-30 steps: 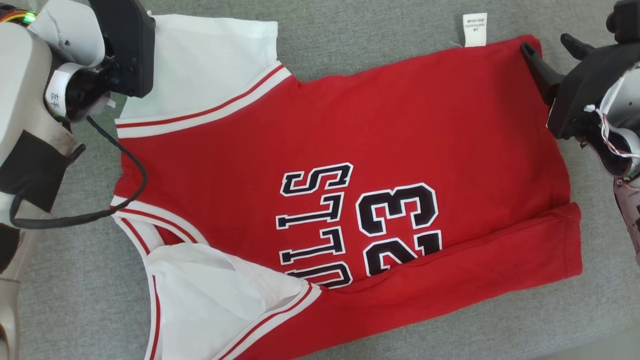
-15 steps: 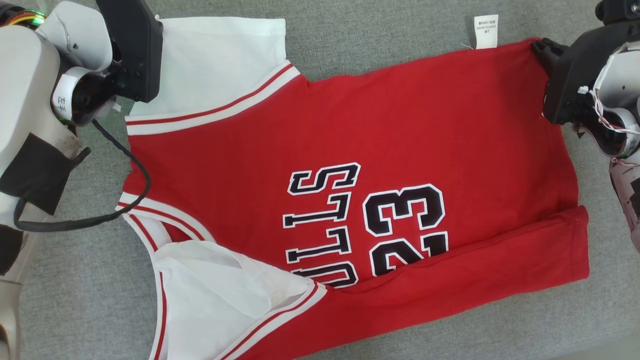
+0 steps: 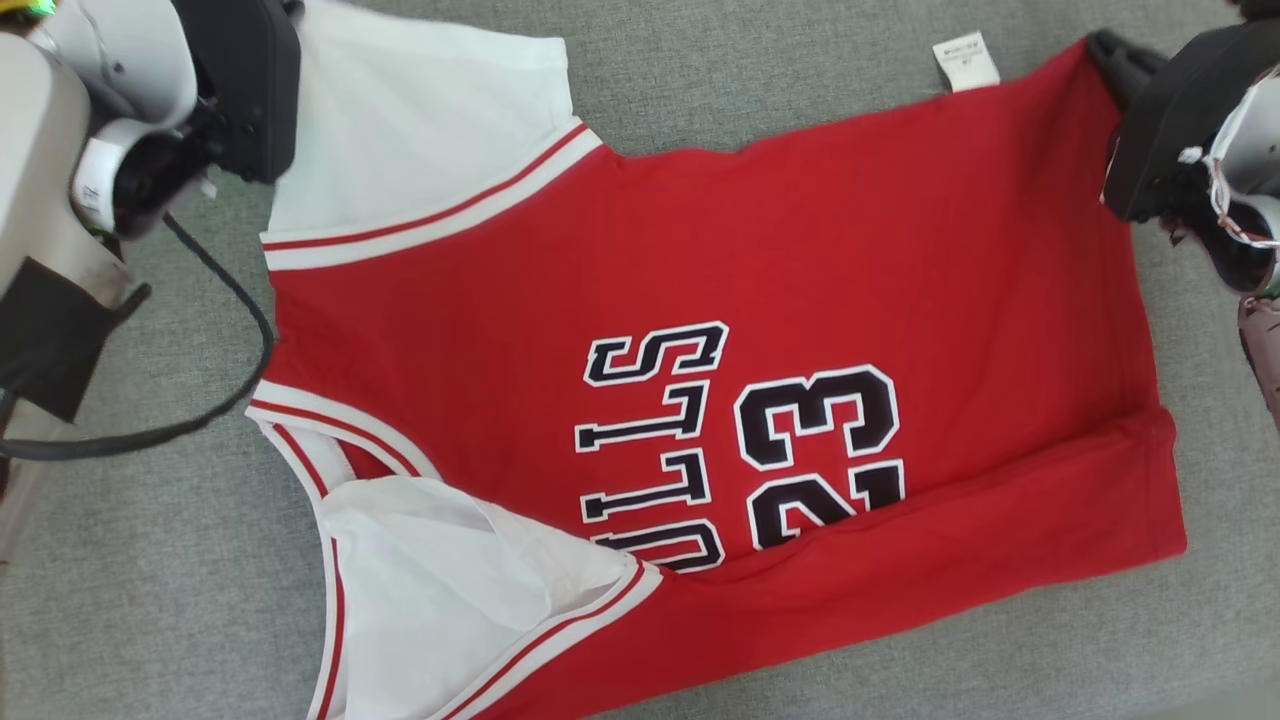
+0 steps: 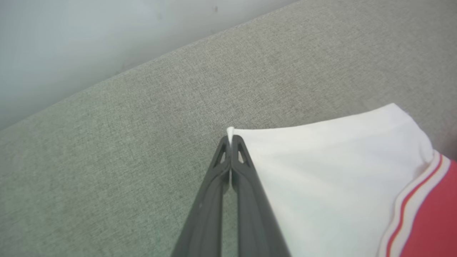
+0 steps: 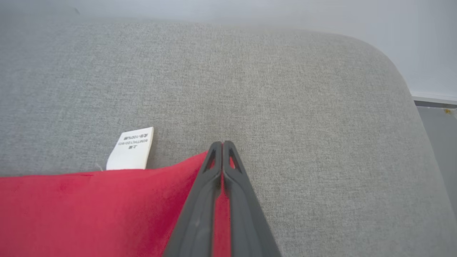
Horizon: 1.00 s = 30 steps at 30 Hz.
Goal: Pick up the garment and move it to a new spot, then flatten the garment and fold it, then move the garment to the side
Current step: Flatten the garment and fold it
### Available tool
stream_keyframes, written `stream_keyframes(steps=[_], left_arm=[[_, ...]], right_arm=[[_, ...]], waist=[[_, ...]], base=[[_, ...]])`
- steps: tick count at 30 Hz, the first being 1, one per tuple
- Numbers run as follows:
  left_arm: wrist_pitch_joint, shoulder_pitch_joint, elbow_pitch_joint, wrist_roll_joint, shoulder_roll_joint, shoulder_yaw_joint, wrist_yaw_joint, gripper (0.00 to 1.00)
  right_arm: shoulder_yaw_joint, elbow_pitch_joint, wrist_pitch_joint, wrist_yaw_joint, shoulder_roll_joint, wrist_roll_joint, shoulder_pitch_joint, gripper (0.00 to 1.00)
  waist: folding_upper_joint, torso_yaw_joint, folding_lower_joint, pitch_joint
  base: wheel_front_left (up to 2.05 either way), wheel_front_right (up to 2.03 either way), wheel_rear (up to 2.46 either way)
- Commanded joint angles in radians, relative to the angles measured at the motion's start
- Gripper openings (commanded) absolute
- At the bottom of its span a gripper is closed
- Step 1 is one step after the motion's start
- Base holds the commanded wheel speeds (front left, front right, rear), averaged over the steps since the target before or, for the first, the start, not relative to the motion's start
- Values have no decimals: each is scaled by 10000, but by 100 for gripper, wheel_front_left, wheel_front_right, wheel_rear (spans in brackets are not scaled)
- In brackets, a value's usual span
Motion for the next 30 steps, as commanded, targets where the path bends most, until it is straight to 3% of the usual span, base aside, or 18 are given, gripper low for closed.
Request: stream_keyframes(steps=[1, 15, 24, 30], left_arm=[[-301, -207, 7, -21, 92, 49, -5, 0], [-2154, -588, -377, -670, 296, -84, -3, 0], [-2946, 1474, -2884, -1862, 1497, 51, 43, 0], [-3386, 3459, -5184, -2087, 2416, 225, 696, 0]], right_arm=[[19, -106, -400, -24, -71, 31, -189, 0], [354, -160, -2409, -24, -592, 689, -289, 0], [195, -674, -2547, -24, -1261, 2893, 1116, 0], [161, -1375, -2728, -24, -1909, 3777, 2268, 0]], waist=[[-1, 33, 0, -18], [-1, 313, 0, -320], [-1, 704, 0, -908], [-1, 1017, 0, -1183]], base=[[0, 0, 0], [0, 0, 0], [0, 0, 0], [0, 0, 0]])
